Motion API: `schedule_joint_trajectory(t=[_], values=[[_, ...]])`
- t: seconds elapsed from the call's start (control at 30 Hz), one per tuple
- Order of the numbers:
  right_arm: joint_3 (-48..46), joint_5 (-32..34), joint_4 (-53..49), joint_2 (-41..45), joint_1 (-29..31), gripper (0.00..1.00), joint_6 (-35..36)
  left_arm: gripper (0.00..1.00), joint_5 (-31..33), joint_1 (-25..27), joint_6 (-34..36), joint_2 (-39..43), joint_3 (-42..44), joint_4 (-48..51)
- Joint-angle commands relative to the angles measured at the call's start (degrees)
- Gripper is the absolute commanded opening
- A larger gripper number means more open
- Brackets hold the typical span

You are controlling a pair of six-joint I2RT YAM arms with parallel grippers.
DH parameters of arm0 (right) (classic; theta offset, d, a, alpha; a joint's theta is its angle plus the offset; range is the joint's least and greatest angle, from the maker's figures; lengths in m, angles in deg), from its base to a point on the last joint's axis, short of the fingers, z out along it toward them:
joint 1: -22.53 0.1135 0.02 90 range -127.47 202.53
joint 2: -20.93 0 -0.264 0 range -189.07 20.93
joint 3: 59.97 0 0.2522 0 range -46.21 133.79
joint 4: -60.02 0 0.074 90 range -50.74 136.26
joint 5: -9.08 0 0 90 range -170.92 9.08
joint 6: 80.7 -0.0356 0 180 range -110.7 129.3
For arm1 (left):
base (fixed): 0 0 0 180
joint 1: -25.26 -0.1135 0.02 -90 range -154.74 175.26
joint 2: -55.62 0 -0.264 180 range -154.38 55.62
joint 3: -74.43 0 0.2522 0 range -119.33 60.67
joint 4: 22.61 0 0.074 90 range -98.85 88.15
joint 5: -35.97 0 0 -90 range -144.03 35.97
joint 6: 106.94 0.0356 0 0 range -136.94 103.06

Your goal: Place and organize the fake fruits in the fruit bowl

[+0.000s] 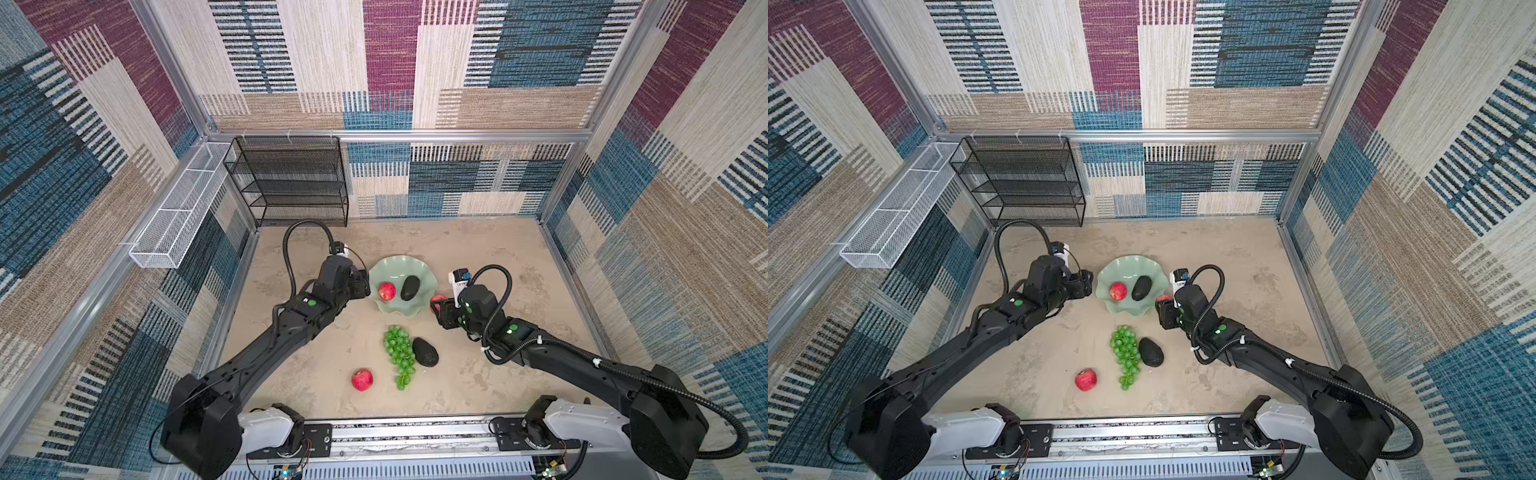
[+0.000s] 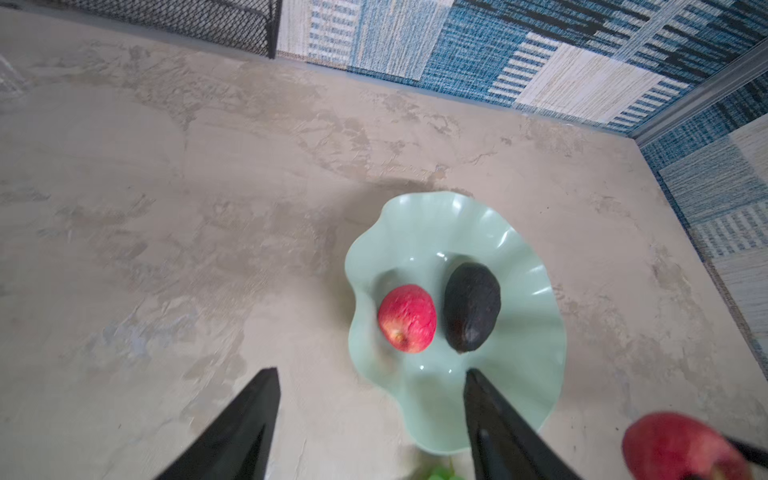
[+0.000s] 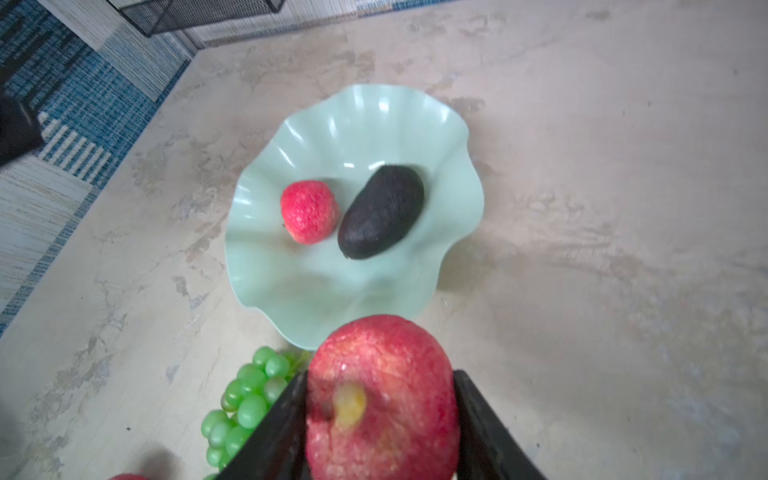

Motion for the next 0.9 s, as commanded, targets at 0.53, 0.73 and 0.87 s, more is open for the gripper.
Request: schedule_joint_trajectory(t=[0.53, 0.73, 0.87], values=[[35.86, -4.95, 9.34, -45.77, -2.76, 0.49, 11.56, 0.77, -9.43, -0.5, -14.44, 32.5, 12.6, 31.68], [38.9, -6.8, 8.79, -49.99, -4.49, 0.58, 10.47, 0.76, -16.23, 2.12, -17.9, 27.87, 15.36, 31.48], [38.55, -6.87, 9.52, -47.17, -5.34, 0.71, 10.34, 0.77, -16.59, 5.11, -18.36, 26.98, 15.41, 31.47]])
